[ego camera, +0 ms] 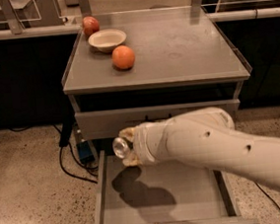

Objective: Pick green can from middle drawer and place on counter

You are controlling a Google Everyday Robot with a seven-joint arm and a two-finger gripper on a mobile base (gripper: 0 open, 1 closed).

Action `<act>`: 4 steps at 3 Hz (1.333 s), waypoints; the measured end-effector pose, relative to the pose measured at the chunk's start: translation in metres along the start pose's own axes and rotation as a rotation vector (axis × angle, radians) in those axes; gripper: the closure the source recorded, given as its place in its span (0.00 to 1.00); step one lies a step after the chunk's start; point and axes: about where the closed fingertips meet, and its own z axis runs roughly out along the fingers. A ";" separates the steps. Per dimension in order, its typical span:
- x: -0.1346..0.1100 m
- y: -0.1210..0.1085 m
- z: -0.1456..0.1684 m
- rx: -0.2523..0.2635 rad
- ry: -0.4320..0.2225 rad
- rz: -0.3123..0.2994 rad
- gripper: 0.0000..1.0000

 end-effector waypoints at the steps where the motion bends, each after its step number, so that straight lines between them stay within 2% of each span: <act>1: -0.010 -0.038 -0.022 0.037 -0.015 -0.048 1.00; 3: -0.010 -0.105 -0.064 0.086 0.024 -0.112 1.00; 4: -0.018 -0.149 -0.087 0.129 0.055 -0.169 1.00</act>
Offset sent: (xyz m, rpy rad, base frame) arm 0.0553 -0.0311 0.1195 -0.0289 -0.1337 0.0188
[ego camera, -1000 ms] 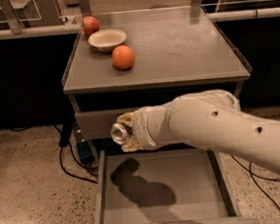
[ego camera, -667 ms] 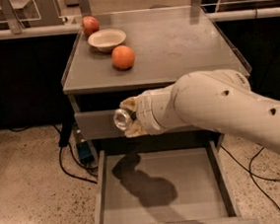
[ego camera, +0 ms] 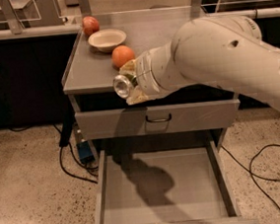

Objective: Pick green can from middle drawer and place on counter

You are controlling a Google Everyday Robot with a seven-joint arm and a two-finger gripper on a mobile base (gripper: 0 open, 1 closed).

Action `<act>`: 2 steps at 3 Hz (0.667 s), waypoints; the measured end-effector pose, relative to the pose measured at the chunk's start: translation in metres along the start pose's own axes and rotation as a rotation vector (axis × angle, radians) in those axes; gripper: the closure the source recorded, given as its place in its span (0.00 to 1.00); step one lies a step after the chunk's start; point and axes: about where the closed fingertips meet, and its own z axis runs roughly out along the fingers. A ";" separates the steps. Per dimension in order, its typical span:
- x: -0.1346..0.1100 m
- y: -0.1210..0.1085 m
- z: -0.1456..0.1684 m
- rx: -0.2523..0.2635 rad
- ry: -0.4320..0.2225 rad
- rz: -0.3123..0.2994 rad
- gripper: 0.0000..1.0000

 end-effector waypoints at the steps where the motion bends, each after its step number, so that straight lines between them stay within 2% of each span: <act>1: 0.000 0.000 0.000 0.000 0.000 0.000 1.00; 2: 0.009 -0.008 0.007 0.006 0.011 -0.017 1.00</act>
Offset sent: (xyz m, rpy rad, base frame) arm 0.0370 -0.0124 -0.0043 -0.0355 -0.0321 -0.0030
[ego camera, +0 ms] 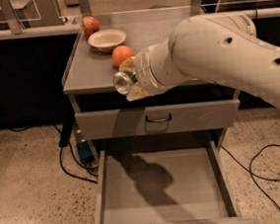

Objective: Pick green can from middle drawer and place on counter

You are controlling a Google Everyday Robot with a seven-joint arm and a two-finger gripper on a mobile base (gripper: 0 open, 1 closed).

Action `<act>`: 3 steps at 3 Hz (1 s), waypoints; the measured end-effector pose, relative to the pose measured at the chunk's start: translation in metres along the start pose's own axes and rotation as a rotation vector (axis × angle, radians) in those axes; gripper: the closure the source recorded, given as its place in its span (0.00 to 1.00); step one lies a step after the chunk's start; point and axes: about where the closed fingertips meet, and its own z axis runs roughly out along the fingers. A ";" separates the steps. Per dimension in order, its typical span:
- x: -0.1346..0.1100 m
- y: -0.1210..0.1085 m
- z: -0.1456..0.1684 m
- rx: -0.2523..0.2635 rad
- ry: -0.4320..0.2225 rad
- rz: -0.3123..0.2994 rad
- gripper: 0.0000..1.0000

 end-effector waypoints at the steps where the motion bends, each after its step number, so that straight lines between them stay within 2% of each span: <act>1: 0.021 -0.023 0.013 0.011 0.034 -0.027 1.00; 2: 0.049 -0.051 0.029 0.010 0.084 -0.061 1.00; 3: 0.071 -0.064 0.041 -0.009 0.121 -0.069 1.00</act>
Offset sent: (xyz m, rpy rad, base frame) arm 0.1237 -0.0379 0.0124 -0.1486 -0.0684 -0.0503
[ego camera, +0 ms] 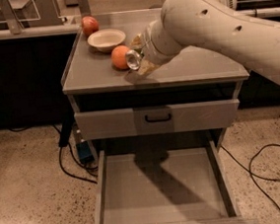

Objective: Pick green can from middle drawer and place on counter

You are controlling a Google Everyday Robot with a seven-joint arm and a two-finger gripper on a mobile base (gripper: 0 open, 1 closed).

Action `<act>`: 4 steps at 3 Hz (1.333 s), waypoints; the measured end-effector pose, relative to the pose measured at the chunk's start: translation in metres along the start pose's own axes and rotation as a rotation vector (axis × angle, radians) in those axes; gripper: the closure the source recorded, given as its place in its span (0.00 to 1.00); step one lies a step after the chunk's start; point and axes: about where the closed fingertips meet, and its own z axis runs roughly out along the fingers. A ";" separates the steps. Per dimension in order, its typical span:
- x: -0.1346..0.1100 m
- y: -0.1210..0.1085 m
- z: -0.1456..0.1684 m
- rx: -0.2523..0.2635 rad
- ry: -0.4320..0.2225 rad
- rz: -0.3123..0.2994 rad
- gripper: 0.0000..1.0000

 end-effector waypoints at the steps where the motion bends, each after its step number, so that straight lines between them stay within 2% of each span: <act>1: 0.031 0.023 0.017 -0.051 0.029 0.077 1.00; 2: 0.049 0.066 0.030 -0.107 0.034 0.163 1.00; 3: 0.049 0.066 0.030 -0.109 0.034 0.165 0.97; 4: 0.049 0.066 0.030 -0.109 0.034 0.165 0.73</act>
Offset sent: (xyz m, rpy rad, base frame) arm -0.0150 -0.0730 -0.1278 0.0775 0.2561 -0.1917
